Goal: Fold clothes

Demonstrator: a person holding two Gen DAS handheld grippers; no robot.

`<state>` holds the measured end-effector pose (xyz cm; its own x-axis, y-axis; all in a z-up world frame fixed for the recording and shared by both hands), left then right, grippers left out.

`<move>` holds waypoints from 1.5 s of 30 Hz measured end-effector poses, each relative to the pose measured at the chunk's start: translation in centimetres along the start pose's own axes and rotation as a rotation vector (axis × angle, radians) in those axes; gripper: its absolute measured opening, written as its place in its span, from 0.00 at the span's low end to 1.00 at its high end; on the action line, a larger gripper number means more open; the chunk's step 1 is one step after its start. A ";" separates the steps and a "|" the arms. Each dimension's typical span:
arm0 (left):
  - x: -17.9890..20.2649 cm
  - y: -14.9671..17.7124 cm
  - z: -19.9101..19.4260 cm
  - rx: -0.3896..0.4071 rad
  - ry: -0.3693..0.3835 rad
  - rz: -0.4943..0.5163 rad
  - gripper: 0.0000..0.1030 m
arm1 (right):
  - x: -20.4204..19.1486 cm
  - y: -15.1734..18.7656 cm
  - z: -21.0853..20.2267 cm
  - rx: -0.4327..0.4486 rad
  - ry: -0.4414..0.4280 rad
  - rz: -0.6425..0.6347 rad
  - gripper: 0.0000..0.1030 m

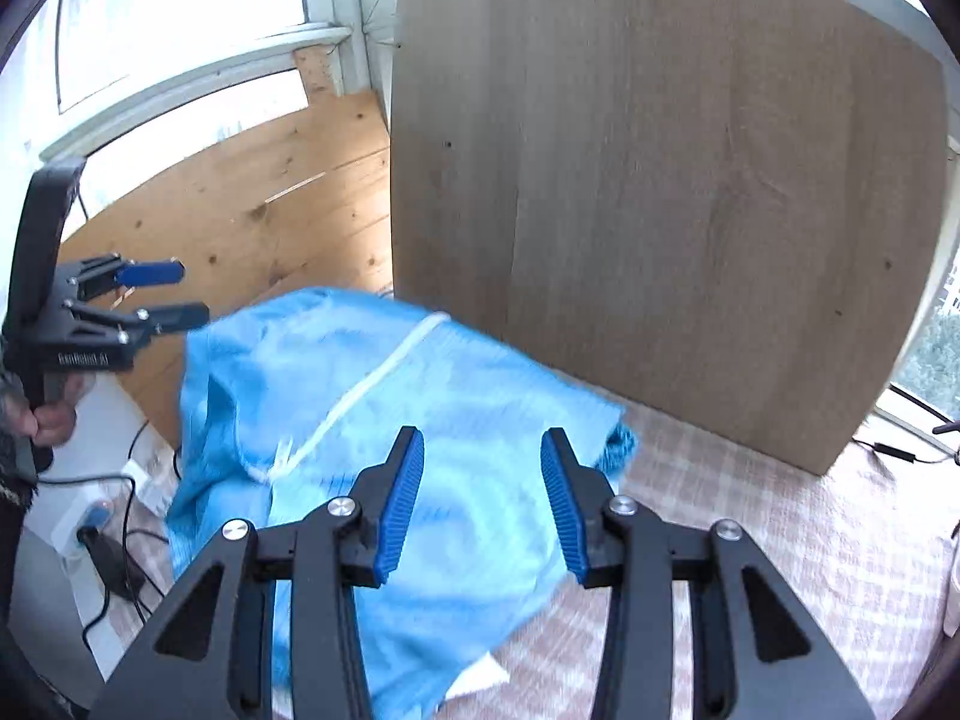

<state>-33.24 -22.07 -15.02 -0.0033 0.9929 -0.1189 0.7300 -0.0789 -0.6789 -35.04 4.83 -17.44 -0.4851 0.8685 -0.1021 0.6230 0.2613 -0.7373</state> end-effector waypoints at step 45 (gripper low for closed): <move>8.1 16.7 -17.8 -0.117 0.041 -0.187 0.76 | -0.3 16.1 -23.7 -0.067 0.107 0.330 0.65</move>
Point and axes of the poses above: each gripper's, at about its wrist camera, not at the fingertips, and z roughly the way its jaws point, x to its right, y to its underside, the point moved 8 cm from there along z, roughly the way its jaws point, and after that the axes turned 4 degrees about -y, right-handed, at the moved point
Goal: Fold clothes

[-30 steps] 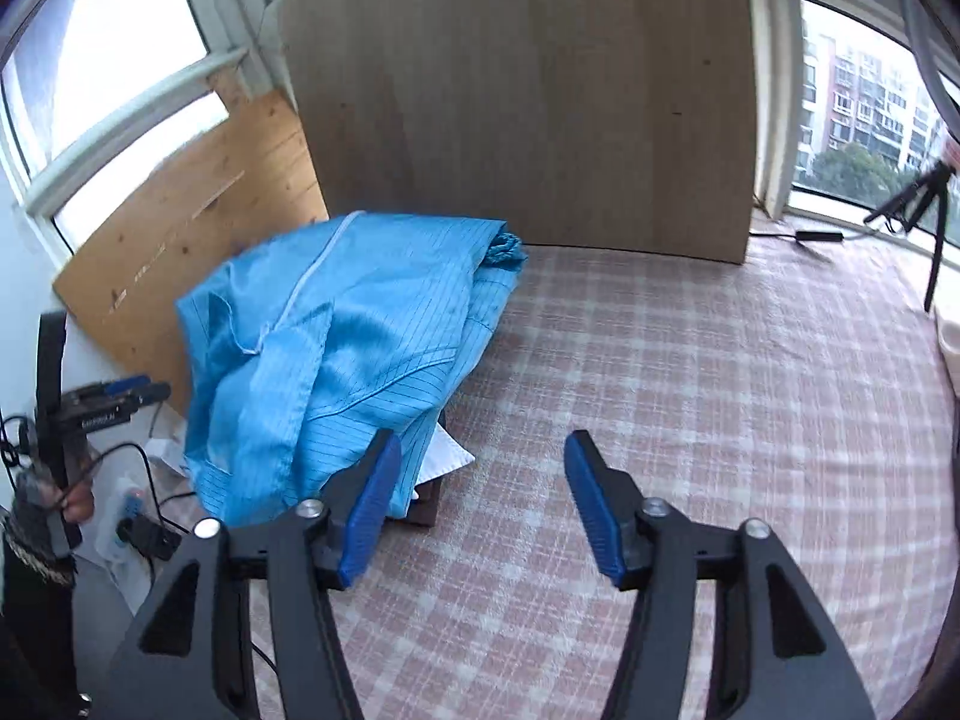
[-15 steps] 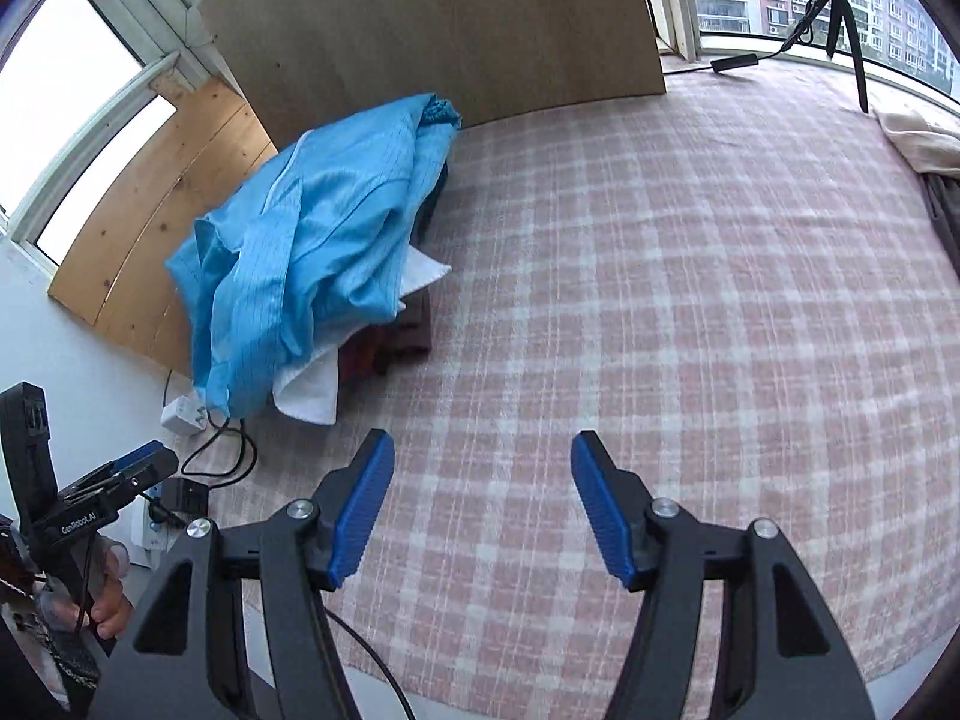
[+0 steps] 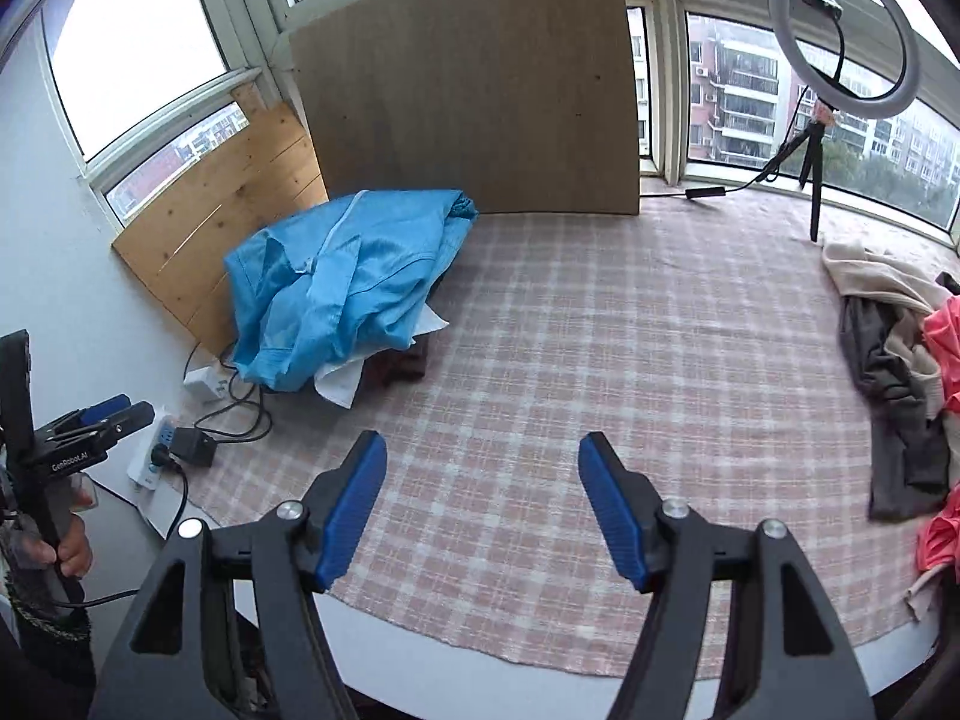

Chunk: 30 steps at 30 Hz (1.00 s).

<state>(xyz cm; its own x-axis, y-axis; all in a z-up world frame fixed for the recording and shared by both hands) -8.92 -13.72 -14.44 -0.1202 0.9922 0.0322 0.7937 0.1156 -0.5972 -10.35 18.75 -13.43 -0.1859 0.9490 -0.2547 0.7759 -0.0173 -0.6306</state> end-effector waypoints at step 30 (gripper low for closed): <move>12.7 11.1 -9.3 0.017 -0.060 0.007 0.76 | 6.7 13.1 -5.6 -0.095 -0.091 -0.057 0.65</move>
Point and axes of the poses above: each gripper's, at about its wrist camera, not at the fingertips, and z roughly the way its jaws point, x to its right, y to its underside, the point moved 8 cm from there along z, roughly the way its jaws point, and after that the axes turned 4 degrees about -y, right-handed, at the moved point
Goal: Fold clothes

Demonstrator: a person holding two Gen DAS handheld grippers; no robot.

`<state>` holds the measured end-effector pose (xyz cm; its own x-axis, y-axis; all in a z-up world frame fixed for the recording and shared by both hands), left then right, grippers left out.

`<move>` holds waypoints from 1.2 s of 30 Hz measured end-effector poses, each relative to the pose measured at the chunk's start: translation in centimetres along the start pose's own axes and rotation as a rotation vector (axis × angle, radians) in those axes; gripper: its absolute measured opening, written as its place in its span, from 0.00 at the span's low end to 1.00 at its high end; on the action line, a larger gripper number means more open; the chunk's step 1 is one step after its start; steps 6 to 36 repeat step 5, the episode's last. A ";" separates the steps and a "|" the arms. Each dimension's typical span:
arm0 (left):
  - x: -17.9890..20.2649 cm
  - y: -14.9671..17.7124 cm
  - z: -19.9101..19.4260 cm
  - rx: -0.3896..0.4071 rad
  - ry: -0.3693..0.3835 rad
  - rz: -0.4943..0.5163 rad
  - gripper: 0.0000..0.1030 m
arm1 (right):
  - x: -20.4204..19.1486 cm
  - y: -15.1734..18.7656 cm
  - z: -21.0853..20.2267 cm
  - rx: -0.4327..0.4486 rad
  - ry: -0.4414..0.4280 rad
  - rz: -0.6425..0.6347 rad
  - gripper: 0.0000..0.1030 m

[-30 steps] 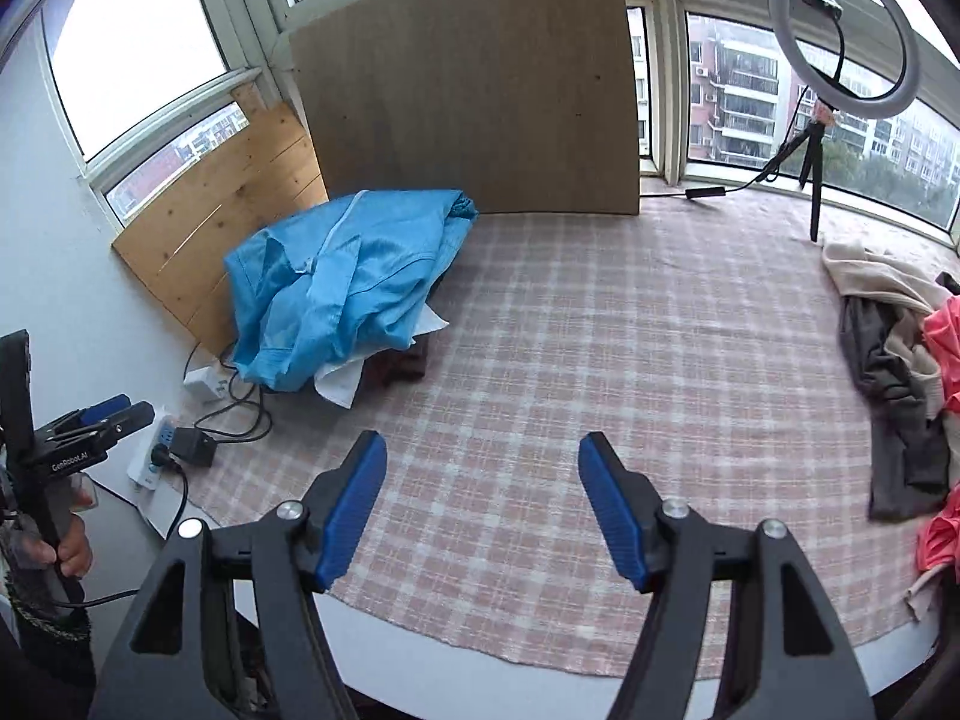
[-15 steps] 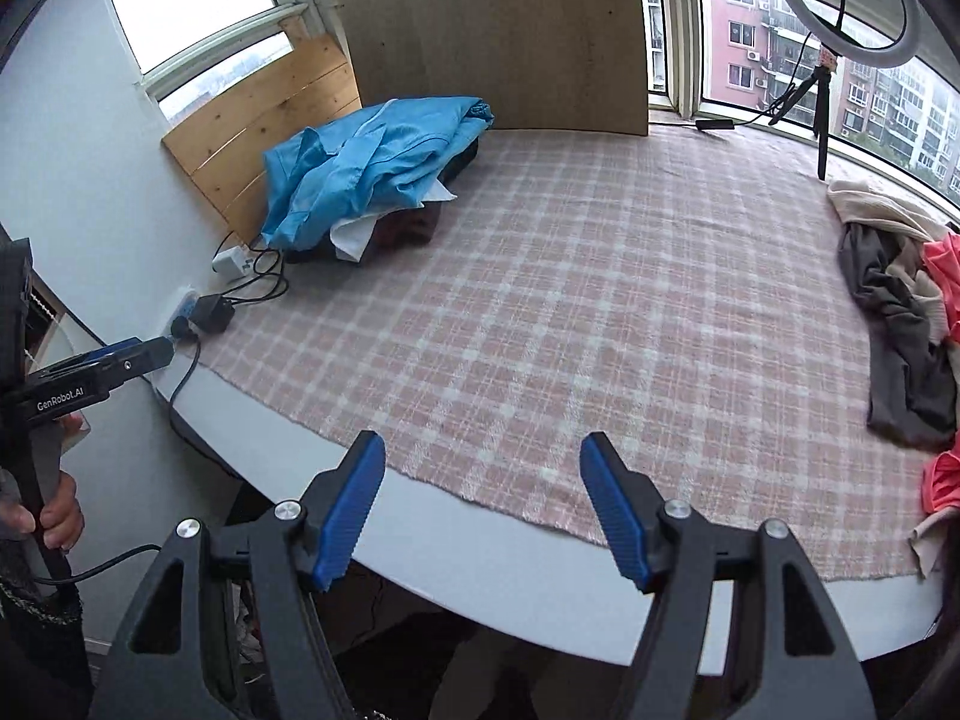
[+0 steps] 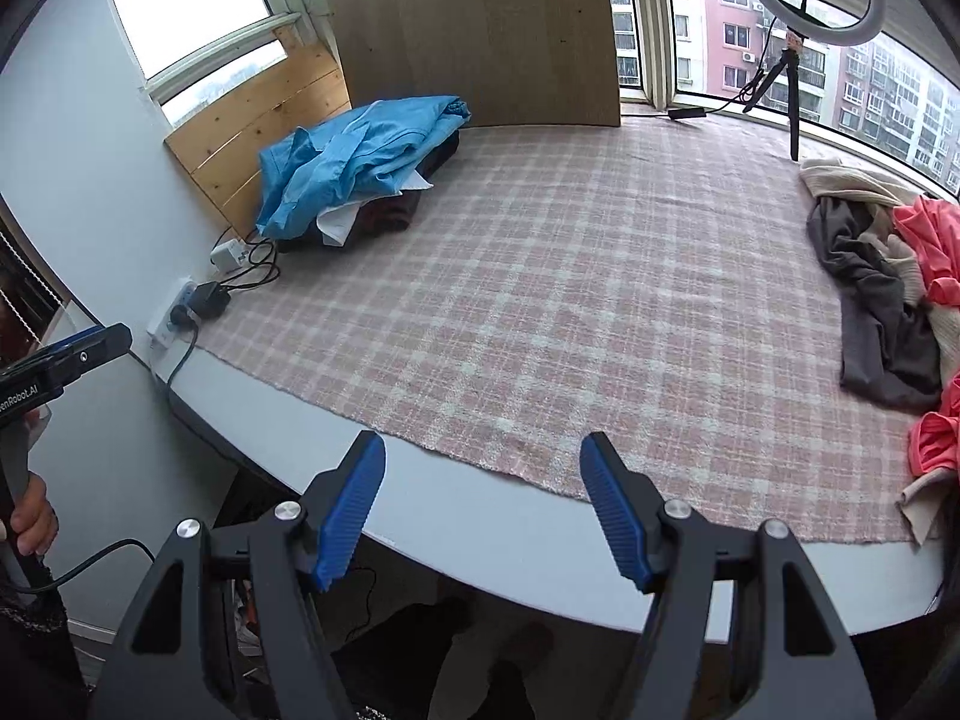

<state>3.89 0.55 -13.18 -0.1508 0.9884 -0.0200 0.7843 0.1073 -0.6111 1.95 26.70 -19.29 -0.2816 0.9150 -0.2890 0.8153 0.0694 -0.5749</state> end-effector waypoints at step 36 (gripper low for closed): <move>0.3 0.2 0.1 0.007 0.021 0.000 0.76 | 0.2 0.5 0.2 -0.012 0.003 -0.014 0.65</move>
Point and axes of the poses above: each gripper's, at about its wrist camera, not at the fingertips, and z roughly the way its jaws point, x to its right, y to its underside, the point moved 8 cm from there along z, roughly the way its jaws point, and after that the axes turned 4 degrees about -y, right-handed, at the moved point
